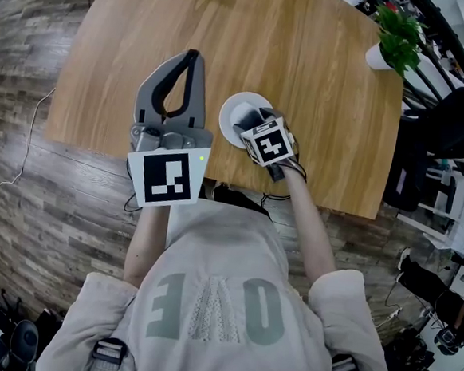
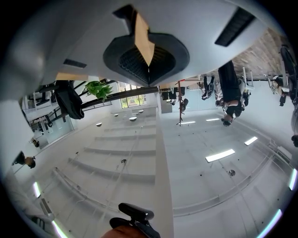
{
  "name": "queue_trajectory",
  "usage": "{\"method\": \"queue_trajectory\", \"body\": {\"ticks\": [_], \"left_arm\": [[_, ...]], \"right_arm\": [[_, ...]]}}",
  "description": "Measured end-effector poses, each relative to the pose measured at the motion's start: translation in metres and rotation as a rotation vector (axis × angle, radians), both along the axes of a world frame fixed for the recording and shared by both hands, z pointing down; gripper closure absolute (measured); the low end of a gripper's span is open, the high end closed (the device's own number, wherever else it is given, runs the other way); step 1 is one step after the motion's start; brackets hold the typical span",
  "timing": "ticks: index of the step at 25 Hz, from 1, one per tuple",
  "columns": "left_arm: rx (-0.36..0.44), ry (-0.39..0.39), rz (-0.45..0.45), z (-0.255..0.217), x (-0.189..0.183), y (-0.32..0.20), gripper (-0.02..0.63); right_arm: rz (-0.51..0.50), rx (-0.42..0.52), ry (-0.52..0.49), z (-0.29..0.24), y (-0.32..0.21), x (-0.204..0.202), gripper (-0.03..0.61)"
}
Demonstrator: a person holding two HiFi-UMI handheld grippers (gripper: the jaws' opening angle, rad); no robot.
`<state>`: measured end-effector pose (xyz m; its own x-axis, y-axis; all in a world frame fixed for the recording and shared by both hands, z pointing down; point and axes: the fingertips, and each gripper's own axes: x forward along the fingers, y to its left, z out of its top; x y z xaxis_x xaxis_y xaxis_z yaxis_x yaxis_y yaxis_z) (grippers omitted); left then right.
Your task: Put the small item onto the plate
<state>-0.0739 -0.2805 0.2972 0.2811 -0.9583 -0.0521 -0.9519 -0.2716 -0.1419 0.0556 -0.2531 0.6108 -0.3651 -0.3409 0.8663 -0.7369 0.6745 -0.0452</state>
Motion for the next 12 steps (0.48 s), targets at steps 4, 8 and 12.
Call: {"method": "queue_trajectory", "body": {"ticks": [4, 8, 12], "left_arm": [[0.007, -0.010, 0.001, -0.004, 0.000, 0.002, 0.604], [0.024, -0.018, -0.007, -0.011, -0.004, 0.003, 0.604], [0.046, -0.016, -0.010, -0.020, -0.006, 0.003, 0.604]], "right_arm": [[-0.029, 0.030, 0.024, -0.004, 0.000, -0.001, 0.262], [-0.059, 0.067, 0.020, -0.017, -0.003, -0.008, 0.251], [-0.050, 0.148, -0.066, -0.053, -0.020, -0.015, 0.241]]}}
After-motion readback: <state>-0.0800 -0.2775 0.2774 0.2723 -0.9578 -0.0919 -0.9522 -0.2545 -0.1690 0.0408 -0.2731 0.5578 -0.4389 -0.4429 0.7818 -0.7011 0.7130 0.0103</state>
